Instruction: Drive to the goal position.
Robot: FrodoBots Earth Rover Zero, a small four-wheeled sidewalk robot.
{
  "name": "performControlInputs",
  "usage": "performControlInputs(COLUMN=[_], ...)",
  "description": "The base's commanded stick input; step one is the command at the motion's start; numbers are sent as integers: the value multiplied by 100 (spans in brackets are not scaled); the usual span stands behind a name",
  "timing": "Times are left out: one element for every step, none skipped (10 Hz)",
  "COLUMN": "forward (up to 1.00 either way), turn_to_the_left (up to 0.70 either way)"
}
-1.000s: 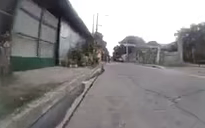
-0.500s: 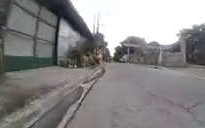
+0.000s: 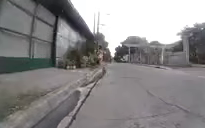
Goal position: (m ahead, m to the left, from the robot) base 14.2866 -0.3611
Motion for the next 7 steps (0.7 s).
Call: performControlInputs(forward=[70, 70, 70, 70, 70, 70, 70], turn_to_the_left=[-21, -33, -20, -4, -10, -25, -34])
